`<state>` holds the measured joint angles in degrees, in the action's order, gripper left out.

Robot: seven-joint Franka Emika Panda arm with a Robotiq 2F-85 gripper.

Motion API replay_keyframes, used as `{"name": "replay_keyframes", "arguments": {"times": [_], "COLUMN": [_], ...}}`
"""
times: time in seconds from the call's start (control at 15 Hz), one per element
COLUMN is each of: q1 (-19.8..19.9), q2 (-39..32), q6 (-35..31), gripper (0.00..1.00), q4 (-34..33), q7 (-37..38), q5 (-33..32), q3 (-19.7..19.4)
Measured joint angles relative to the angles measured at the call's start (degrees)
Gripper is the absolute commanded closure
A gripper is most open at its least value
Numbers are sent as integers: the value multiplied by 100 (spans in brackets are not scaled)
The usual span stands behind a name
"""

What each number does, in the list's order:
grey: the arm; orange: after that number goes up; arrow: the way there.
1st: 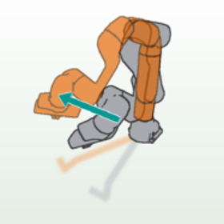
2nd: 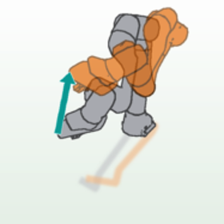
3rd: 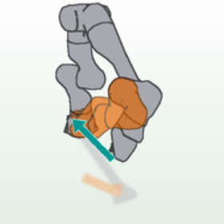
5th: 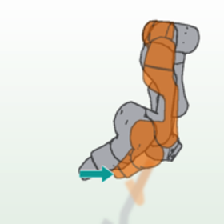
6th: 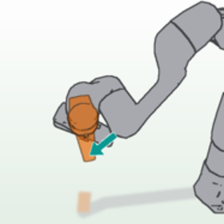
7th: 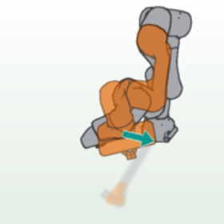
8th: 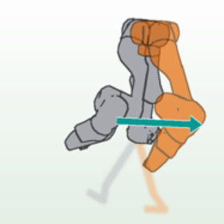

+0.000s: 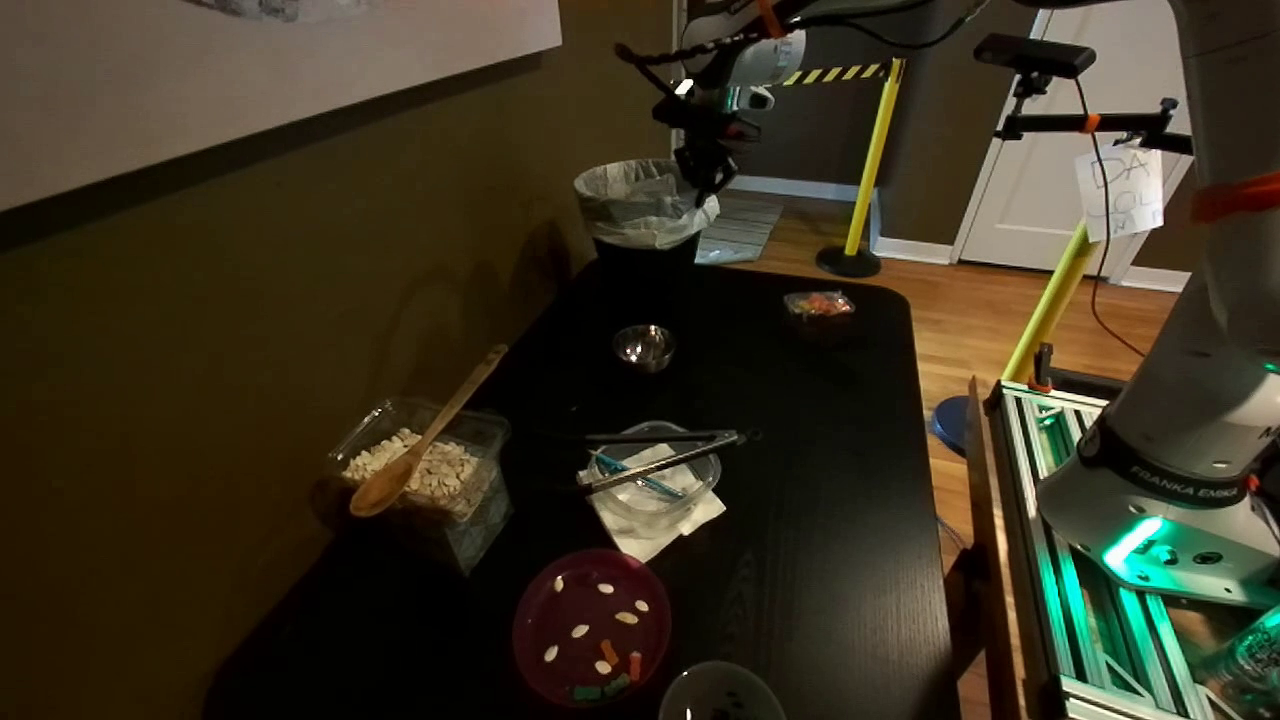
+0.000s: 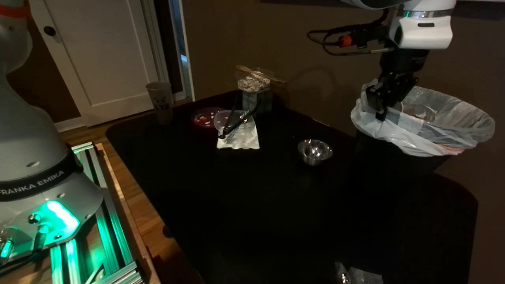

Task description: Move the bin forward

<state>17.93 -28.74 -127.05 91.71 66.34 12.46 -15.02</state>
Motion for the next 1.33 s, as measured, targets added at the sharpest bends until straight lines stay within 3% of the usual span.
{"name": "replay_keyframes", "arguments": {"times": [0.4,0.87,1.33], "q1": [180,245,746], "q2": [1325,2947,3818], "q6": [-186,-1367,-1842], "gripper": [98,98,98], "q4": [1551,3727,5122], "q7": [-557,-1215,-2033], "q5": [109,-129,-609], "q3": [-283,-612,-826]}}
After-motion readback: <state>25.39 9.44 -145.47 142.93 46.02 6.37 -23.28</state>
